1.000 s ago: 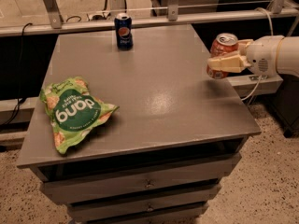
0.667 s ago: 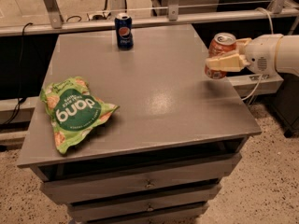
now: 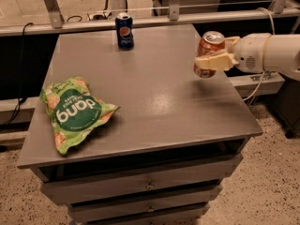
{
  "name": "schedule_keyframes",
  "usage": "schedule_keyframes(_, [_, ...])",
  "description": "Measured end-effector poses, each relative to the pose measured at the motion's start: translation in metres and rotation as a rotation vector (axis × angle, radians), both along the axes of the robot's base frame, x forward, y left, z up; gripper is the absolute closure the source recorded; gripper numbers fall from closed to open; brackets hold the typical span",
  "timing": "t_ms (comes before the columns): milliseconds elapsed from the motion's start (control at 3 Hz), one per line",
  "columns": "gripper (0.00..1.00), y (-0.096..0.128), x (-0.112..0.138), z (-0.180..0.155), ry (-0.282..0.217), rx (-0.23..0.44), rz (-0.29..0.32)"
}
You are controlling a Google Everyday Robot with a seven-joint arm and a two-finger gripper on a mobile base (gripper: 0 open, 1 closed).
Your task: Move coke can near pepsi can
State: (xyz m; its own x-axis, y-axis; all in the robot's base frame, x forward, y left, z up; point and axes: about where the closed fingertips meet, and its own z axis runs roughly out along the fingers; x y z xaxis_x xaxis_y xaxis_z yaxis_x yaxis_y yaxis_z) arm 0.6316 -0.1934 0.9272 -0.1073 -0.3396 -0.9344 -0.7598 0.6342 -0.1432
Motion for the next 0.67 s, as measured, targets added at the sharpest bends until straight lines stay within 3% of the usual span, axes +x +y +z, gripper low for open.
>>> schedule_keyframes(333, [1.0, 0.057, 0.023, 0.02, -0.079, 0.047, 0.085])
schedule_keyframes(667, [1.0, 0.108, 0.053, 0.025, -0.104, 0.069, 0.142])
